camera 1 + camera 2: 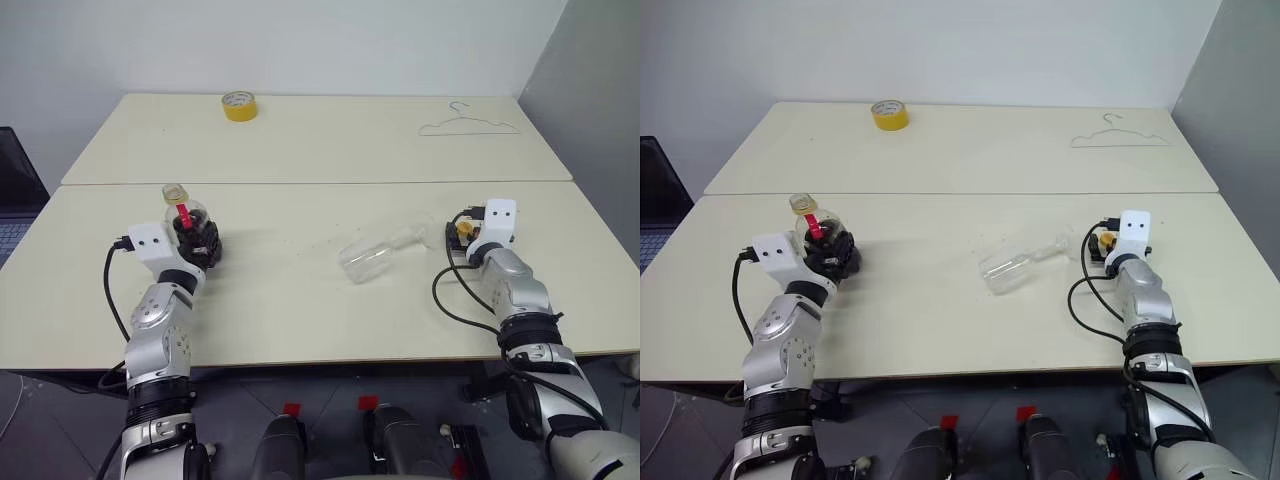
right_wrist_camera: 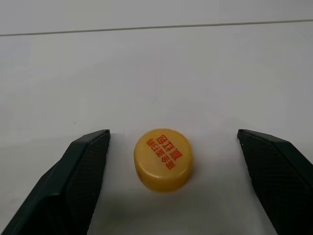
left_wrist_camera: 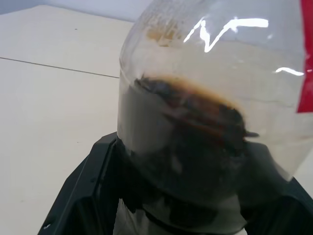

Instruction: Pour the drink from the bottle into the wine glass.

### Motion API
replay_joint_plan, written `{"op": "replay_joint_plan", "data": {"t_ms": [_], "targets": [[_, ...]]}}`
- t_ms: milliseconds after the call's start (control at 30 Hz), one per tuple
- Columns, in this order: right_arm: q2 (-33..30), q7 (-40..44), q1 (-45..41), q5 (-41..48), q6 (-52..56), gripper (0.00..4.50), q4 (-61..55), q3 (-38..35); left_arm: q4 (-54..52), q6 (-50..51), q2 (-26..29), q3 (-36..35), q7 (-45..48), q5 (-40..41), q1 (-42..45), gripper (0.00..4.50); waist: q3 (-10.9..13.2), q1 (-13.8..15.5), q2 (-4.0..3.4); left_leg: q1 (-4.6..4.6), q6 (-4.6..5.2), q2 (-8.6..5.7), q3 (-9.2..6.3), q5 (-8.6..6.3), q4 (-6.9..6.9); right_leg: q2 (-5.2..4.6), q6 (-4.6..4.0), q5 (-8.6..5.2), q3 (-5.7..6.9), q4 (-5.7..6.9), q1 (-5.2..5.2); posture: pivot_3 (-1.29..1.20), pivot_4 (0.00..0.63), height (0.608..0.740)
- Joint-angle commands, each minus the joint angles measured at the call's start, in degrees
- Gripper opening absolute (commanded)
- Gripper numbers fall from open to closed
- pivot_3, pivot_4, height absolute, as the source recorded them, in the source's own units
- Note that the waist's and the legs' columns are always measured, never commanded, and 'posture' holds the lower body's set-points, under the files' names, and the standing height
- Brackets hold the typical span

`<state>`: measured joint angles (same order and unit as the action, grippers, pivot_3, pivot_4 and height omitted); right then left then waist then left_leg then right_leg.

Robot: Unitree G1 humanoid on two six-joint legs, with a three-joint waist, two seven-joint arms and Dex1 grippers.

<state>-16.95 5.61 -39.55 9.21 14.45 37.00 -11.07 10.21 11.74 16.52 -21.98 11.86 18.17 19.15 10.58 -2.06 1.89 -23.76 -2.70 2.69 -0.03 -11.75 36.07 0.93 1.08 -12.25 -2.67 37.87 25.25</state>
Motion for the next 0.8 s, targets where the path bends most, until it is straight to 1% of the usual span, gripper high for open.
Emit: {"op": "replay_joint_plan", "data": {"t_ms": [33, 100, 133, 500, 800], "targets": [[0.09, 0.86, -2.79, 0.45, -1.92, 4.50, -3.19, -0.31, -0.21, -1.78, 0.53, -1.45, -0.32, 1.09, 0.23, 3.63, 0.00, 0.00, 0.00, 0.00, 0.00, 0.00, 0.00, 0.00, 0.00, 0.00, 0.00, 0.00, 0.00, 0.00, 0.00, 0.00, 0.150, 0.740], [0.09, 0.83, -3.28, 0.23, -2.09, 4.50, -3.16, -0.42, -0.17, -1.74, 0.44, -1.60, -0.36, 1.07, 0.10, 4.26, 0.00, 0.00, 0.00, 0.00, 0.00, 0.00, 0.00, 0.00, 0.00, 0.00, 0.00, 0.00, 0.00, 0.01, 0.00, 0.00, 0.150, 0.740], [0.03, 1.22, -3.46, 0.21, -2.40, 4.50, -3.13, -0.39, -0.15, -1.78, 0.49, -1.55, -0.13, 1.05, -0.03, 4.48, 0.00, 0.01, 0.00, 0.00, 0.00, 0.00, 0.00, 0.00, 0.00, 0.00, 0.00, 0.00, -0.01, 0.01, 0.00, 0.00, 0.150, 0.740], [-1.33, 2.72, -4.80, -1.48, -4.50, 4.50, -3.54, 0.46, -1.48, -1.81, 0.65, -0.39, 1.40, 0.69, -1.43, 4.48, 0.00, 0.07, 0.00, 0.01, 0.00, 0.00, 0.00, 0.00, 0.00, -0.01, 0.00, 0.00, 0.00, 0.01, 0.00, 0.00, 0.150, 0.740], [-3.89, 5.90, -7.22, -2.34, -4.83, 4.50, -1.73, 1.53, -11.10, 3.04, 3.49, 1.14, 2.41, 0.55, -4.52, 4.48, 0.00, 0.10, 0.00, -0.01, 0.00, 0.00, 0.00, 0.00, -0.01, -0.01, 0.00, 0.00, 0.00, -0.01, 0.00, 0.00, 0.150, 0.740]]}}
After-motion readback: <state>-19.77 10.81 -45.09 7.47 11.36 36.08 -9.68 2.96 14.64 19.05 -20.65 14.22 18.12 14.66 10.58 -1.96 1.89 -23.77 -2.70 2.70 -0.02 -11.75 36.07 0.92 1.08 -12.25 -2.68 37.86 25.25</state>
